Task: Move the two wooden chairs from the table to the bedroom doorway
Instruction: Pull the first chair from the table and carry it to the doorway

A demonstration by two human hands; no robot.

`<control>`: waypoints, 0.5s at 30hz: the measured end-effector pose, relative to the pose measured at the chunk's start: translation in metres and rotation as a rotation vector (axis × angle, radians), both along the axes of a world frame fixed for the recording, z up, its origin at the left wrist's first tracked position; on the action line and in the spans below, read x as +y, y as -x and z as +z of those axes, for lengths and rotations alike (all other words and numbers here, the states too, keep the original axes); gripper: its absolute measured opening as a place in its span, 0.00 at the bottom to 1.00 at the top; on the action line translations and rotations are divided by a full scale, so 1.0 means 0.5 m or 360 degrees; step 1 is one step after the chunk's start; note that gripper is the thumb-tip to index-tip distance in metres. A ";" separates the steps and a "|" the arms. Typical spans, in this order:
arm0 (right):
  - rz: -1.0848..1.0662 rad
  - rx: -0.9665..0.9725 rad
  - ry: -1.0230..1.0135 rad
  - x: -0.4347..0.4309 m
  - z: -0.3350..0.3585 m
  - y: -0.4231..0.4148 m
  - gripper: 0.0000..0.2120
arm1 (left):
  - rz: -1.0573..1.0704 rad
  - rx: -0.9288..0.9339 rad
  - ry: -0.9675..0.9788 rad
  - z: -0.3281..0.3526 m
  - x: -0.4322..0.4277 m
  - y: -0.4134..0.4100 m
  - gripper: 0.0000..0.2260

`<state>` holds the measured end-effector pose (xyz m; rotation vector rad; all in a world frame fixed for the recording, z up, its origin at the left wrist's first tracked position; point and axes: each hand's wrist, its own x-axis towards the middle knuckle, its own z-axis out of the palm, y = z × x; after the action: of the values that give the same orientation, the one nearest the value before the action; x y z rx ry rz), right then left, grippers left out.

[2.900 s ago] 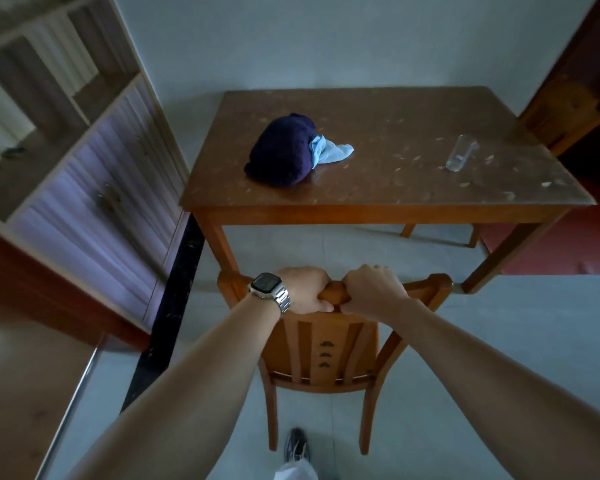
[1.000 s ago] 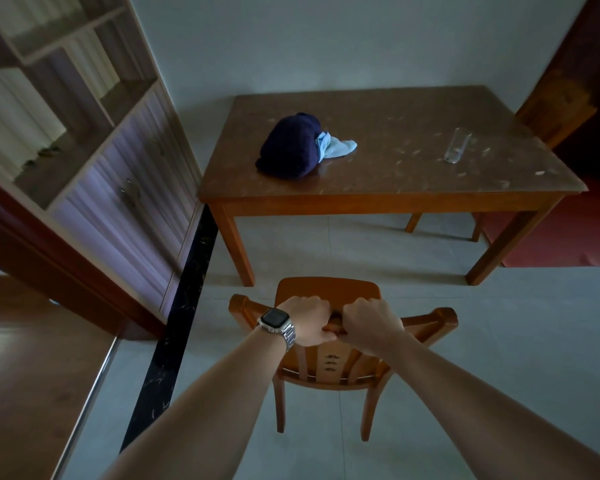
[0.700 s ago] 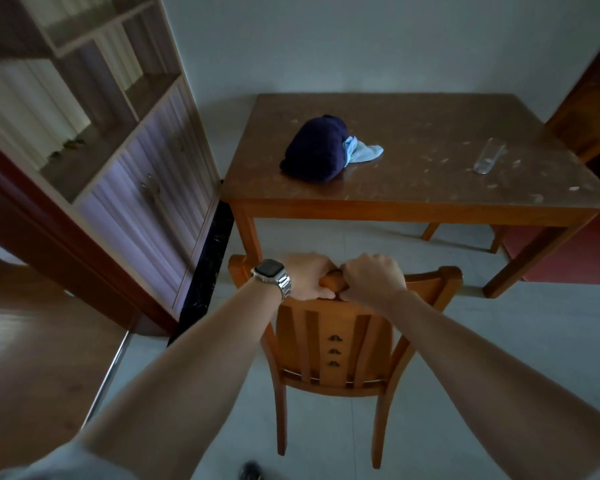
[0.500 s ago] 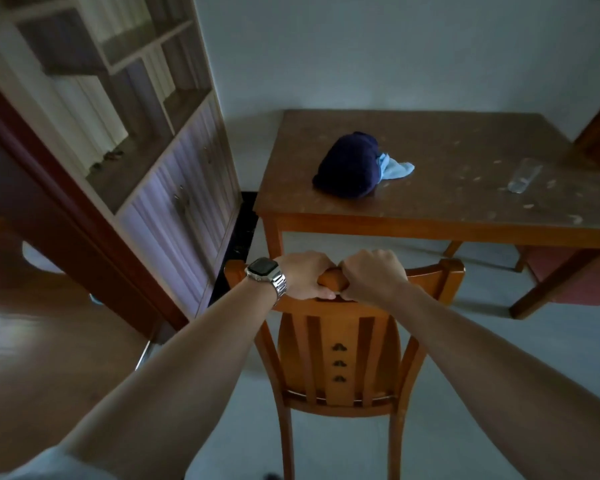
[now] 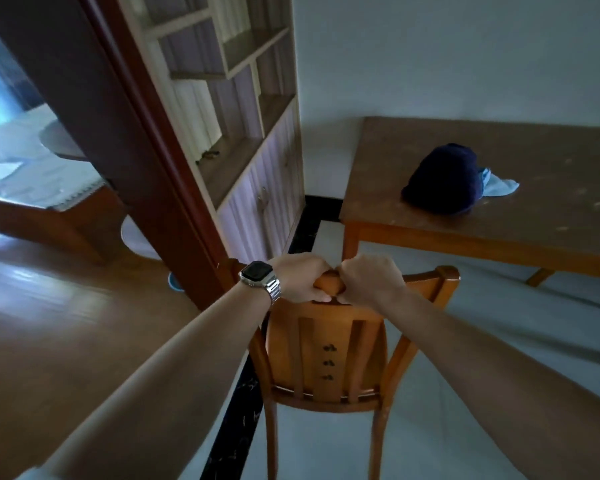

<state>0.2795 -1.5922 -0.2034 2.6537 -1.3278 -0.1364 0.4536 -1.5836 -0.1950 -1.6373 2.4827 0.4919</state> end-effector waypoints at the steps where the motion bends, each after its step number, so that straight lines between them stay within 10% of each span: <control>1: 0.0013 0.0013 -0.0006 -0.001 -0.004 -0.033 0.21 | 0.0017 -0.0002 0.0010 -0.008 0.004 -0.032 0.19; 15: -0.0261 -0.0096 -0.0141 0.057 -0.130 -0.338 0.07 | -0.0209 -0.0113 -0.0020 -0.112 0.024 -0.330 0.17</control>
<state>0.4486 -1.5636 -0.2687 2.6366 -1.5944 -0.1397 0.6185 -1.5718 -0.2510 -1.4485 2.5087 0.4245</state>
